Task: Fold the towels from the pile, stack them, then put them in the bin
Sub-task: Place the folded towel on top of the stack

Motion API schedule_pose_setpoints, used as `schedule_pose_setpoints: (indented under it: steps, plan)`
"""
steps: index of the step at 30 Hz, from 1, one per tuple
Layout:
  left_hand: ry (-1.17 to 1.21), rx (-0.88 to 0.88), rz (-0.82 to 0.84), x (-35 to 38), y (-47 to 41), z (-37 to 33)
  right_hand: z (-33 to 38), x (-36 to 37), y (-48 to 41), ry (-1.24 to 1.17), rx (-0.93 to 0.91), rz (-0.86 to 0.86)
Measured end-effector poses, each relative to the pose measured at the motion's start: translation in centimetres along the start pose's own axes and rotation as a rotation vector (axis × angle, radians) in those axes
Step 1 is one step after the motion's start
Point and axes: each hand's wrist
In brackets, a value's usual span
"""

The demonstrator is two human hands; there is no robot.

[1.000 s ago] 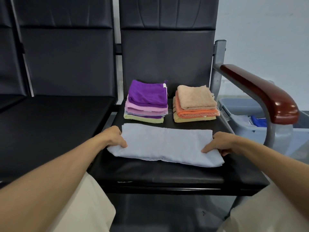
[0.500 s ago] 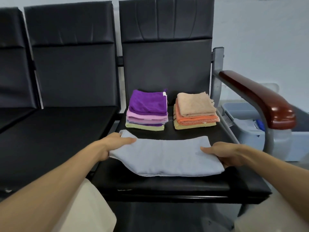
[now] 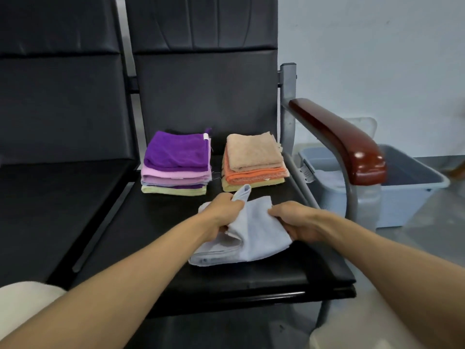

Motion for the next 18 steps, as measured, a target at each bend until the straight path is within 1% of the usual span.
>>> schedule_pose_setpoints:
  steps: [5, 7, 11, 14, 15, 16, 18]
  plan:
    - [-0.033, 0.013, 0.032, 3.3, -0.5, -1.0, -0.1, 0.1, -0.2, 0.025, -0.022, 0.081]
    - [-0.051, 0.020, 0.084, 3.9, -0.2, -1.1, -0.2, -0.2, -0.3, 0.049, -0.021, 0.102]
    - [-0.005, 0.027, 0.214, 2.6, 1.3, -1.6, -0.1, -0.4, -0.2, 0.082, -0.027, 0.113]
    - [-0.023, 0.098, 0.197, 0.1, 1.9, -0.9, 0.1, -0.3, -0.1, 0.091, -0.020, 0.102]
    - [-0.080, 0.156, 0.167, -0.9, 1.9, -0.3, 0.3, -0.2, 0.0, 0.101, -0.021, 0.084]
    - [-0.190, 0.232, 0.149, -1.9, 1.9, 0.5, 0.5, 0.0, 0.1, 0.109, -0.022, 0.051]
    - [-0.457, 0.385, 0.179, -3.4, 2.0, 2.2, 0.7, 0.3, 0.2, 0.126, -0.023, -0.019]
Point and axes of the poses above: each hand's wrist, its own y-axis away from the middle knuckle, its own x-axis out of the palm, z = x × y, and after that the axes turned 7 degrees about -z, right-handed
